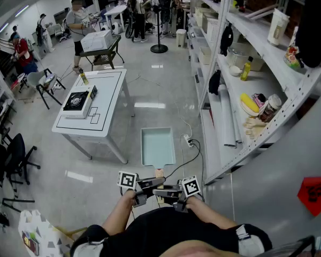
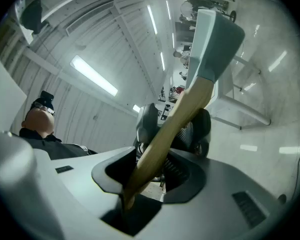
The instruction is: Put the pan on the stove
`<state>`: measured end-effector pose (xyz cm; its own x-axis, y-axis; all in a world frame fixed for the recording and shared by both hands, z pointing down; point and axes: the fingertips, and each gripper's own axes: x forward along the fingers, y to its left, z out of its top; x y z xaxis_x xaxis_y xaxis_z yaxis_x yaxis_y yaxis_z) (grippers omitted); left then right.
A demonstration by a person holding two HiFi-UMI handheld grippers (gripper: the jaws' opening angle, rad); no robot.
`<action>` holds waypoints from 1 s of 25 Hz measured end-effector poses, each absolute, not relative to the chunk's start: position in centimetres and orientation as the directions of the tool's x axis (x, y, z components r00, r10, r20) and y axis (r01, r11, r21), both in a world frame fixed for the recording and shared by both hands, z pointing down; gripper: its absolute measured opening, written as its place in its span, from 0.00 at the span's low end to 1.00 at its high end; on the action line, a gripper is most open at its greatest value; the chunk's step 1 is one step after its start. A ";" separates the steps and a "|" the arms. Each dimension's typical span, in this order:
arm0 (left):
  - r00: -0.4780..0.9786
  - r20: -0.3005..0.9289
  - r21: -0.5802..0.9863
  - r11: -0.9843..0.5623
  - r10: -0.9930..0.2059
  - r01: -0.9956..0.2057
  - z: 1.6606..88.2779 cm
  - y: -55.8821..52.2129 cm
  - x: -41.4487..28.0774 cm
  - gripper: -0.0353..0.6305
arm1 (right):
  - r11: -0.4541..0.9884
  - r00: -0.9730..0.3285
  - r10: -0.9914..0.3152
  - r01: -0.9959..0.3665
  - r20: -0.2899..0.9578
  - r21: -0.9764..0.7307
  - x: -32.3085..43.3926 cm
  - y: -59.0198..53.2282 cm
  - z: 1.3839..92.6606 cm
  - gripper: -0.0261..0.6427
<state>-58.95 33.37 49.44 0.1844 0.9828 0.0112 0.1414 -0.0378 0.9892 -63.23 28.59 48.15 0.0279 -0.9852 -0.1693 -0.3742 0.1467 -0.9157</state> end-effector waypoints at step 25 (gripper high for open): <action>0.276 0.023 0.984 -0.070 0.961 0.163 48.8 33.2 -61.8 0.34 | 0.233 -0.028 -0.970 -0.372 -0.240 -0.898 -66.2 29.3 46.4 0.30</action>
